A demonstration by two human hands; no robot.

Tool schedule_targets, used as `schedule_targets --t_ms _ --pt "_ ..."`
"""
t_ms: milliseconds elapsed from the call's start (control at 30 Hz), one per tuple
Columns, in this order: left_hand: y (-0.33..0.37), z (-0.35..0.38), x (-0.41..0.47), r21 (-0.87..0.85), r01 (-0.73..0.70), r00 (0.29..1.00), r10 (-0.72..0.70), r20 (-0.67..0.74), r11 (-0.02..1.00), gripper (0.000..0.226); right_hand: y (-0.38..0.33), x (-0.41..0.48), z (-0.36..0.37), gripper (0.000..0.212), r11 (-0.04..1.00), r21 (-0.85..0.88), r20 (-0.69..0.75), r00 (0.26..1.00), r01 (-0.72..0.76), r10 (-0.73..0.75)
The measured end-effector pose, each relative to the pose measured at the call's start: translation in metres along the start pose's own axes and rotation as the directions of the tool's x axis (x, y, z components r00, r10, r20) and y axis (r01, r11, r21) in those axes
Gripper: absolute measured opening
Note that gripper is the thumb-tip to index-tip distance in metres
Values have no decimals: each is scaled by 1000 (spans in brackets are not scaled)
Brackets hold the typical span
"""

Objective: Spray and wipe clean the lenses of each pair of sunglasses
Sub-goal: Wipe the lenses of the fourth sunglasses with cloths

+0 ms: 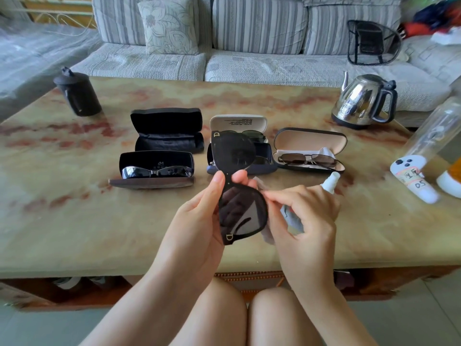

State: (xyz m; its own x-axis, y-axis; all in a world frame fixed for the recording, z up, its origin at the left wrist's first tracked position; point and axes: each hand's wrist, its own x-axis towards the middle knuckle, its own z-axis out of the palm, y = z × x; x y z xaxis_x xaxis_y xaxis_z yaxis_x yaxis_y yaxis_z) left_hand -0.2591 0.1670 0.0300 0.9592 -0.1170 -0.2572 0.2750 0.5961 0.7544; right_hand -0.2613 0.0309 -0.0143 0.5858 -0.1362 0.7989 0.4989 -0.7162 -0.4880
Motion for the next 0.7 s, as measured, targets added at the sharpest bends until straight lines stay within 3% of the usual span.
schedule_targets --t_ms 100,167,267,367,467,633,700 --pt "3 -2 1 11 -9 1000 10 -13 1000 34 2 5 -11 9 996 67 -40 997 -62 65" --pt "4 -3 1 5 -9 1000 9 -23 1000 35 1 9 -16 9 988 136 12 997 -79 78" --pt "3 -4 2 -25 -2 1000 2 4 1000 36 -6 7 -8 10 993 116 113 993 13 -26" --pt "3 -3 3 -103 6 1000 -5 17 995 32 -16 -5 3 21 990 95 137 984 101 -113" --pt "2 -5 4 -73 -6 1000 6 -7 997 33 -24 -20 7 26 979 99 167 967 178 -193" --pt "4 -7 3 -76 -18 1000 18 4 997 35 -4 -10 -1 19 996 74 84 995 44 -50" --pt "4 -6 3 -78 -16 1000 17 7 997 34 -9 -12 2 23 995 84 88 994 52 -60"
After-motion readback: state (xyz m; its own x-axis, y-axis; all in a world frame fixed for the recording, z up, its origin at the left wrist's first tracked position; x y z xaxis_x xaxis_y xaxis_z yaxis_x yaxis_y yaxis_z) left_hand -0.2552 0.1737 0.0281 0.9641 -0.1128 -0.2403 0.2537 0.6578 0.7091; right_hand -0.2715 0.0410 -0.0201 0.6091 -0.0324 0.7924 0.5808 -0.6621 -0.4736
